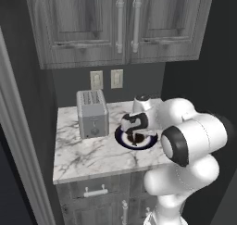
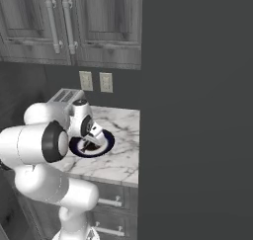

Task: Place the fish on the top rack of the oven, and slide the tray back inside. Close the oven door.

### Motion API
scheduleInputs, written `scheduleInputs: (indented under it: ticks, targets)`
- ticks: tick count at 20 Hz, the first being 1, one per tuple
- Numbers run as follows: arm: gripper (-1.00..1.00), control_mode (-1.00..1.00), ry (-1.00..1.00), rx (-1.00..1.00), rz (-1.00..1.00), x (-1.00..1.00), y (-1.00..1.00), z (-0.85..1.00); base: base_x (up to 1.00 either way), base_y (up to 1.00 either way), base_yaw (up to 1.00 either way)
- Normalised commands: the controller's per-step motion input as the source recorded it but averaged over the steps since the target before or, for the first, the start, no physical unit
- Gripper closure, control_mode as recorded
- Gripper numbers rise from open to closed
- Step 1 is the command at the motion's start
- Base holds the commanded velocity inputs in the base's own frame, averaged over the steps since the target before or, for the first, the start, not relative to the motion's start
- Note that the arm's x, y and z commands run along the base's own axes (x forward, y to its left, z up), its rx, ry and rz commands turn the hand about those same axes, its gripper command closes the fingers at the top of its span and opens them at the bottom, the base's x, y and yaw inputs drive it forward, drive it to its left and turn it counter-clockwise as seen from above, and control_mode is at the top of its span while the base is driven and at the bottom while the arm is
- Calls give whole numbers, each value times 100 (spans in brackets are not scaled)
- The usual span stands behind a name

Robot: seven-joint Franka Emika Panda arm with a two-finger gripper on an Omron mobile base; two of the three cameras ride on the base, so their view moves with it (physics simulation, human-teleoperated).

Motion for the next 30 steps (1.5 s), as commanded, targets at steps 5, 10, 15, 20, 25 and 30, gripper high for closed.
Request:
scheduleInputs:
  ticks: [5, 10, 15, 20, 25, 30]
  targets:
    - [-100, -100, 0, -1, 0, 16, 0, -54, 0, 0, 0]
    - [100, -100, 0, 0, 0, 27, 0, -26, 0, 0, 0]
    - [100, -100, 0, 0, 0, 17, 0, 0, 0, 0, 0]
    - [100, -100, -11, 0, 0, -11, 0, 1, 0, 0, 0]
    - [100, -100, -28, 0, 0, -69, -1, 59, 0, 0, 0]
    - [100, -100, -22, 13, 0, -94, -43, 99, 0, 0, 0]
